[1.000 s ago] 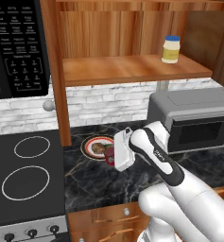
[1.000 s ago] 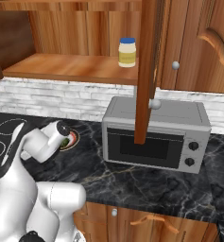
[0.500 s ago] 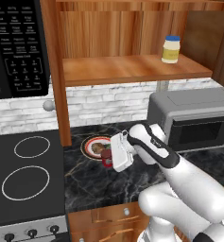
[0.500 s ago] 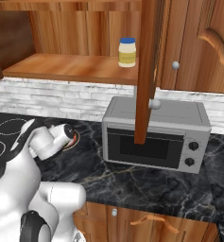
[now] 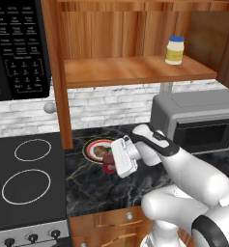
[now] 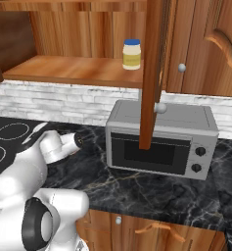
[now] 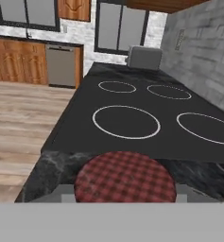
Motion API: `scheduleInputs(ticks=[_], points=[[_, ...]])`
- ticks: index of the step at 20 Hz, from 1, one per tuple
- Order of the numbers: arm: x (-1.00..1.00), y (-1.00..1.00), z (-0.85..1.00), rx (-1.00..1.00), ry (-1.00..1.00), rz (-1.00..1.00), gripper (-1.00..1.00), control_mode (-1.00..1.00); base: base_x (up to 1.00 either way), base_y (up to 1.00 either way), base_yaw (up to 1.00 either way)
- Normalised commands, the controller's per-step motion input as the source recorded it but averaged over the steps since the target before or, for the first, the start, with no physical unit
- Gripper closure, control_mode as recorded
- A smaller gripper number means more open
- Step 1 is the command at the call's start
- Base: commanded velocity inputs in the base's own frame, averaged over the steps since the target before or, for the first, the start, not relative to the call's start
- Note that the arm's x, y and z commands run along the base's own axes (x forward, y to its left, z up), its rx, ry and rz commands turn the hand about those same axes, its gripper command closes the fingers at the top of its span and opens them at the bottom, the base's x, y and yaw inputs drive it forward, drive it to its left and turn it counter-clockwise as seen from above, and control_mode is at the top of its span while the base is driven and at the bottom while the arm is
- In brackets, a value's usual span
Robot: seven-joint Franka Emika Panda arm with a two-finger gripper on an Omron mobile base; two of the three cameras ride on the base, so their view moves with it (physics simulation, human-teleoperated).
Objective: Pick the avocado and bread from the counter and place them on the plate. Then pick the jam from the cabinet and place it next to the plate. Lastly close the cabinet door.
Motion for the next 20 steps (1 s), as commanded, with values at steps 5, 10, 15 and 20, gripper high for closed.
scheduleInputs(ticks=[5,10,15,20], points=[[-0.50,0.00,-0.52,0.07,-0.13,0.00,1.00,-1.00,0.00,0.00,0.00],[-0.55,0.00,-0.48,0.07,-0.14,0.00,1.00,-1.00,0.00,0.00,0.00],[-0.57,0.00,-0.57,0.05,-0.10,0.00,1.00,-1.00,0.00,0.00,0.00],[-0.18,0.00,-0.64,0.08,0.00,0.00,1.00,-1.00,0.00,0.00,0.00]])
